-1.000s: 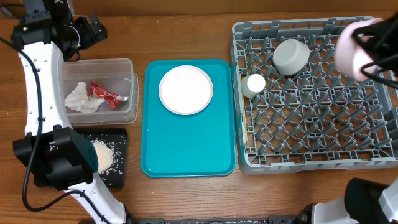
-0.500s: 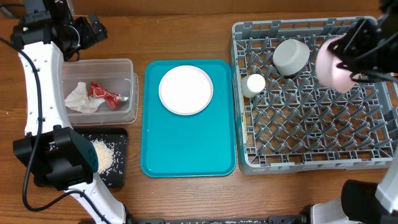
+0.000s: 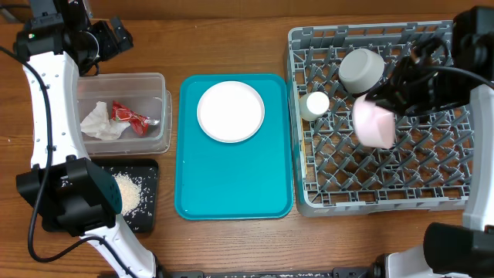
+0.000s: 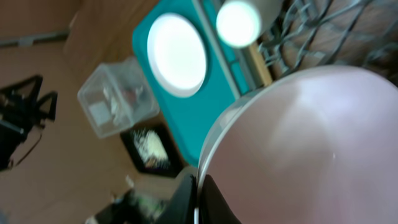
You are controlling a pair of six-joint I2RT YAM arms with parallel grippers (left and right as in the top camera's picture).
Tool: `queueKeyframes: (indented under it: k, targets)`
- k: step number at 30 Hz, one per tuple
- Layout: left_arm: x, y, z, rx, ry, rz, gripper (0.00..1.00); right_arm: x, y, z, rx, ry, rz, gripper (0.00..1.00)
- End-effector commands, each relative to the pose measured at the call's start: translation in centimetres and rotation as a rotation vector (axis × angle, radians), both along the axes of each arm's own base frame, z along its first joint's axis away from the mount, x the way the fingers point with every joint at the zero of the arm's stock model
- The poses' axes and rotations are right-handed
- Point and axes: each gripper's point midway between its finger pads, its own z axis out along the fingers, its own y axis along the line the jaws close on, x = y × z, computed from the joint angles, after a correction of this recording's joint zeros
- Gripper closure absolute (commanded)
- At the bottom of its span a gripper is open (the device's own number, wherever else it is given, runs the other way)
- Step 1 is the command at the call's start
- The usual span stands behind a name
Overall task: Sort waste into correct bins and load items into the dishwasher
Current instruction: 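Lift the pink-rimmed plate with the right gripper and carry it to the rack, then lower the plate into the rack's right side and release it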
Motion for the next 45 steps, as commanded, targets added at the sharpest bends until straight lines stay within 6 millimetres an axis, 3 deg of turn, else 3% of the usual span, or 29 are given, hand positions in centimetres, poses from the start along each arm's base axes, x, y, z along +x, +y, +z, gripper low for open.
queueKeyframes:
  k: [1,7,16,23,32,45]
  targets:
    - [0.3,0.4,0.5,0.007,-0.014,0.014,0.0,-0.7,1.9,0.6,0.13,-0.09,0.14,0.96]
    - [0.3,0.4,0.5,0.007,-0.014,0.014,0.0,-1.1,2.2,0.0,0.239,-0.209,0.264,0.96]
    - [0.3,0.4,0.5,0.008,-0.014,0.014,0.0,-1.2,-0.6,-3.7,0.269,-0.276,0.265,0.96]
    - [0.3,0.4,0.5,0.007,-0.014,0.014,0.0,0.0,-2.3,-5.0,0.309,-0.426,0.269,0.95]
    - [0.3,0.4,0.5,0.007,-0.014,0.014,0.0,0.1,-2.3,-7.5,0.347,-0.39,0.252,0.95]
    - [0.3,0.4,0.5,0.007,-0.014,0.014,0.0,0.3,-2.3,-9.4,0.343,-0.409,0.254,0.95]
